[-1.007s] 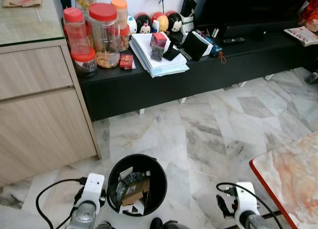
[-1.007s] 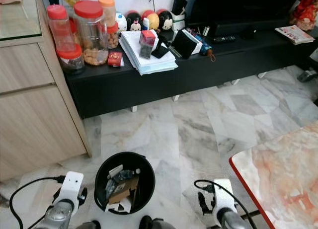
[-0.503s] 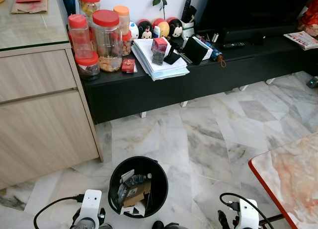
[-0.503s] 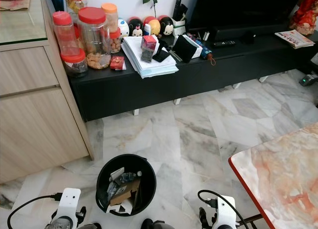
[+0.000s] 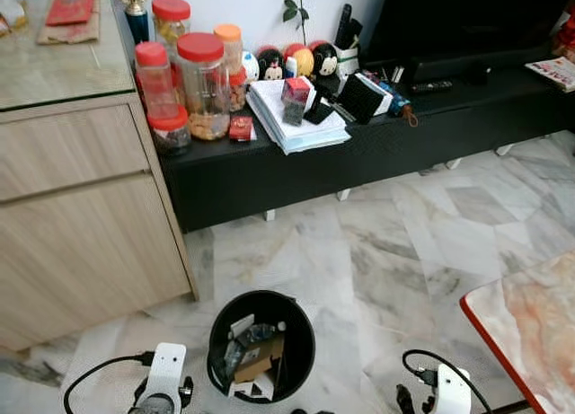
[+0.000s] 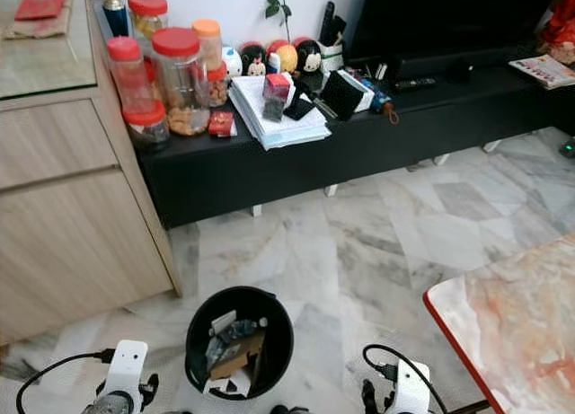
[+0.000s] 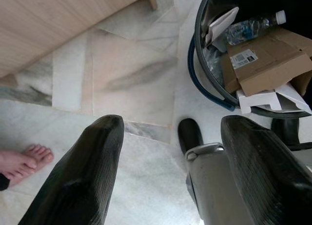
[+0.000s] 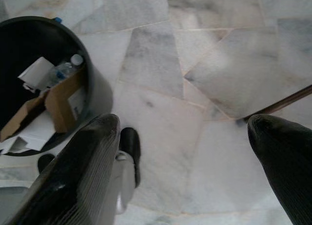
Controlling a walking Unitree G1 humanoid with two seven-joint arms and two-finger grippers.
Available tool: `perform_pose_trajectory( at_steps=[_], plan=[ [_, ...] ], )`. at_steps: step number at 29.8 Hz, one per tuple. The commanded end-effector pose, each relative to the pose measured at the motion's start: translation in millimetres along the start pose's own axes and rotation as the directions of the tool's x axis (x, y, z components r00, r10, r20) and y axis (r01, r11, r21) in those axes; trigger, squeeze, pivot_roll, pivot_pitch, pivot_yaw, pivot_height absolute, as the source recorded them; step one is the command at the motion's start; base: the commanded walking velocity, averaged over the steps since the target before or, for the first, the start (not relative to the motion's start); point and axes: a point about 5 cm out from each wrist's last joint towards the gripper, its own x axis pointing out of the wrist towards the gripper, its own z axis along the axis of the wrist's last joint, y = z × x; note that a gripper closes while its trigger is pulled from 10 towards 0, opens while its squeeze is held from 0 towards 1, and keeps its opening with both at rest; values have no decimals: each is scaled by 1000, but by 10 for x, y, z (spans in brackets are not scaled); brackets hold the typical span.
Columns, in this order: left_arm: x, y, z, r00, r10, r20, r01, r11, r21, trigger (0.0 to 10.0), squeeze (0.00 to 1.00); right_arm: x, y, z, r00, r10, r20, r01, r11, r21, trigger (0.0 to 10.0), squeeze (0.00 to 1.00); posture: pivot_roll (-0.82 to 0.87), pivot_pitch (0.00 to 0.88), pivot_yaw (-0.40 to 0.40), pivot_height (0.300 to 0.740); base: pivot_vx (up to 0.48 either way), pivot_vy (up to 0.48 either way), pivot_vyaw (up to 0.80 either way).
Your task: Picking trash to rubbish bin
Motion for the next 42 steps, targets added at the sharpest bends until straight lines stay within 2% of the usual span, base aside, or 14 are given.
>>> perform_pose_trajectory(
  at_steps=[1, 6, 18, 42],
  plan=[
    [-13, -21, -61, 999, -17, -27, 17, 1000, 10, 10000, 0, -18, -44, -49, 1000, -28, -9, 28, 999, 22, 10000, 0, 109, 77, -107, 740, 0, 0, 0],
    [-5, 14, -36, 1000, -11, -19, 11, 1000, 7, 10000, 0, -10, 26, -82, 1000, -17, -21, 18, 999, 46, 10000, 0, 116, 59, -98, 740, -152, 0, 0],
    [0, 22, -23, 1000, -19, -21, 19, 1000, 13, 10000, 0, 2, 43, -52, 1000, -17, -15, 18, 998, 55, 10000, 0, 126, 36, -89, 740, -308, 0, 0],
    [-2, -20, -36, 999, -26, -29, 27, 1000, 2, 10000, 0, 5, 13, -11, 1000, -29, 4, 29, 997, 67, 10000, 0, 111, 73, -103, 740, -331, 0, 0]
  ],
)
